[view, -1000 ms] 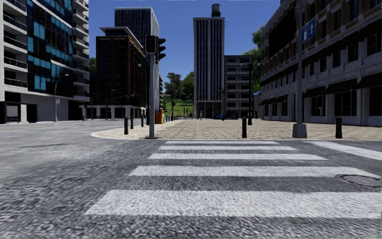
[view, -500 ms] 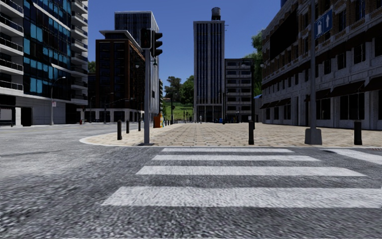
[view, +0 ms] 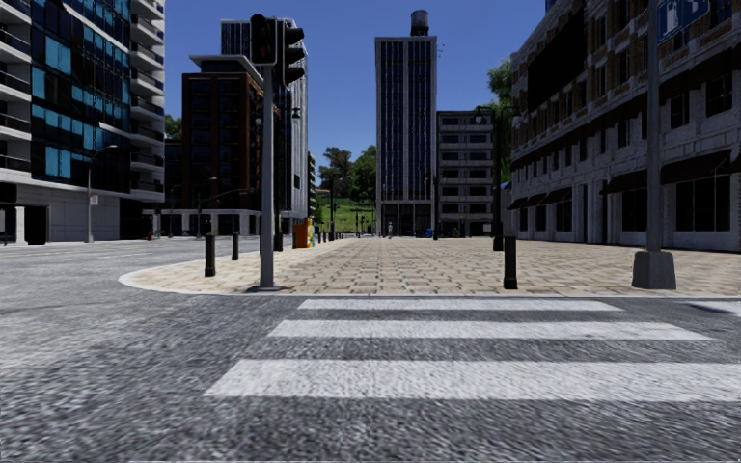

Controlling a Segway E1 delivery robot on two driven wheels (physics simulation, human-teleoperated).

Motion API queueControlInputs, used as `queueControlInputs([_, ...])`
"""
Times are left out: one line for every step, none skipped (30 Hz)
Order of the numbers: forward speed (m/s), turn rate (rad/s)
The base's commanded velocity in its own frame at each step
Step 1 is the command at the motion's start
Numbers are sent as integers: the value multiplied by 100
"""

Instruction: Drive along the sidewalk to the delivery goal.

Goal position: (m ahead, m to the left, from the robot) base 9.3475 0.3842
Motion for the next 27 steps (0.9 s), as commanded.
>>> queueControlInputs([200, -23])
queueControlInputs([200, -23])
queueControlInputs([200, -23])
queueControlInputs([200, -24])
queueControlInputs([200, -24])
queueControlInputs([200, -24])
queueControlInputs([200, -24])
queueControlInputs([200, -24])
queueControlInputs([200, -20])
queueControlInputs([200, -3])
queueControlInputs([200, 0])
queueControlInputs([200, 0])
queueControlInputs([200, 0])
queueControlInputs([200, 0])
queueControlInputs([200, 0])
queueControlInputs([200, 0])
queueControlInputs([200, 0])
queueControlInputs([200, 0])
queueControlInputs([200, 0])
queueControlInputs([200, 0])
queueControlInputs([200, 0])
queueControlInputs([200, 0])
queueControlInputs([200, 0])
queueControlInputs([200, 0])
queueControlInputs([200, 0])
queueControlInputs([200, 0])
queueControlInputs([200, 0])
